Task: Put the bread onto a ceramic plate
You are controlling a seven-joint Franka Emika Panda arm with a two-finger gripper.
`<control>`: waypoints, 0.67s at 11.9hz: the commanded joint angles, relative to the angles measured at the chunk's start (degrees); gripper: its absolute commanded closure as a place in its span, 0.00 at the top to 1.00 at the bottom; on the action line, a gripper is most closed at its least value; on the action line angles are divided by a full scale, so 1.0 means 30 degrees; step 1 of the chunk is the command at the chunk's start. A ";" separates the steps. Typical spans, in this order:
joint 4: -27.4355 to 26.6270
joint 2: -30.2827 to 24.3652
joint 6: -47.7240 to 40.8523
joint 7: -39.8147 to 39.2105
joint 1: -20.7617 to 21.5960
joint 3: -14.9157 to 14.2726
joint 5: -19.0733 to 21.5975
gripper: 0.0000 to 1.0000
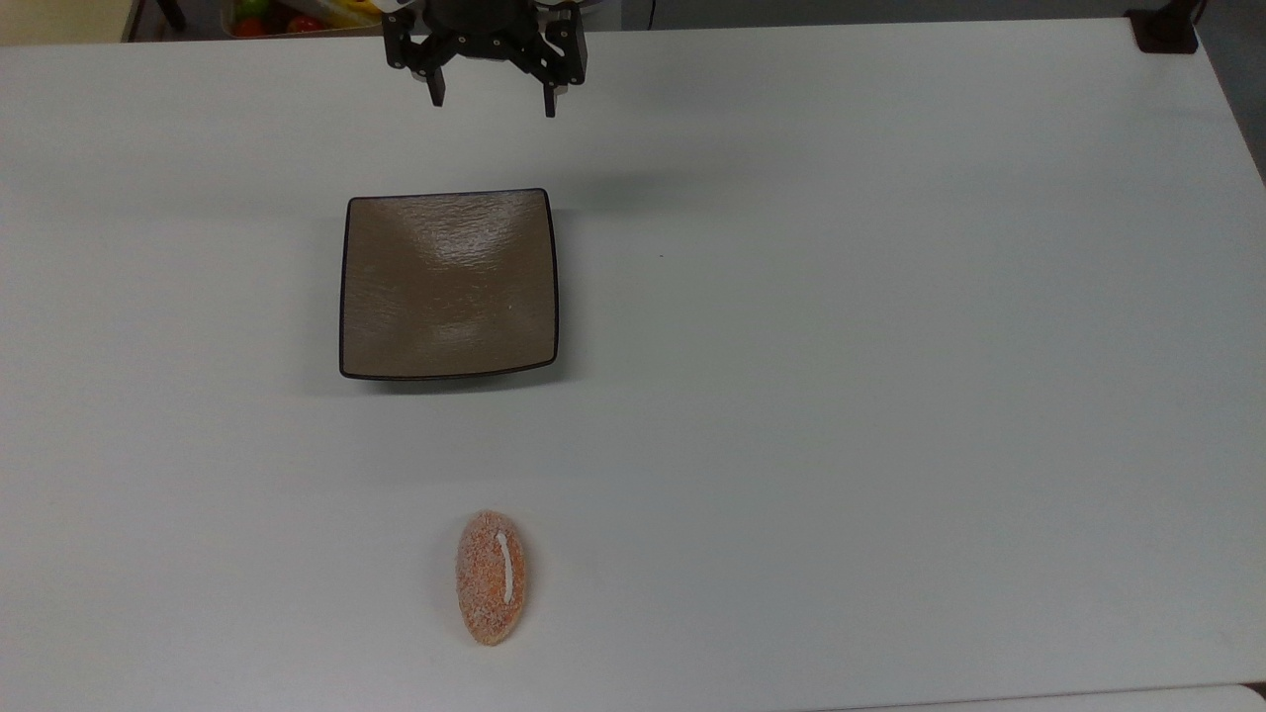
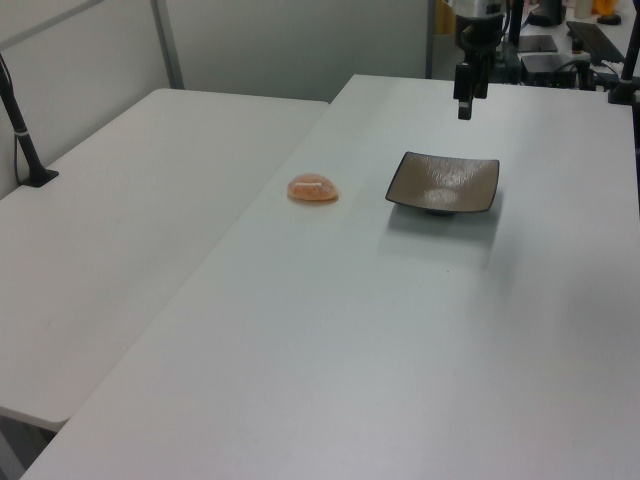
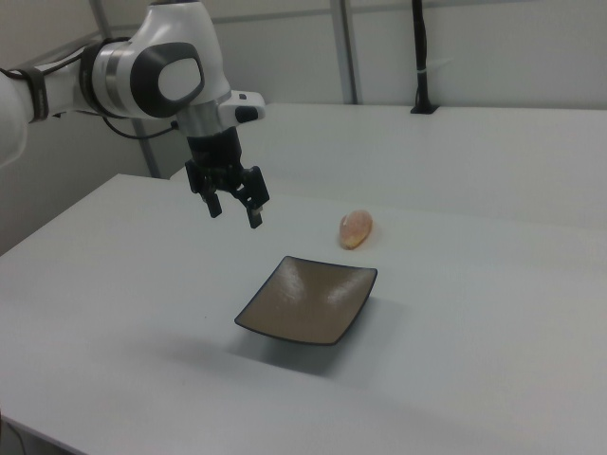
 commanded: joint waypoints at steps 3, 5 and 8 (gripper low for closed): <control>-0.0476 -0.0448 0.0651 -0.0037 0.0167 -0.0071 0.0340 1.00; -0.0475 -0.0419 0.0622 -0.0037 0.0283 -0.0071 0.0340 1.00; -0.0446 -0.0419 0.0651 -0.0037 0.0402 -0.0071 0.0340 1.00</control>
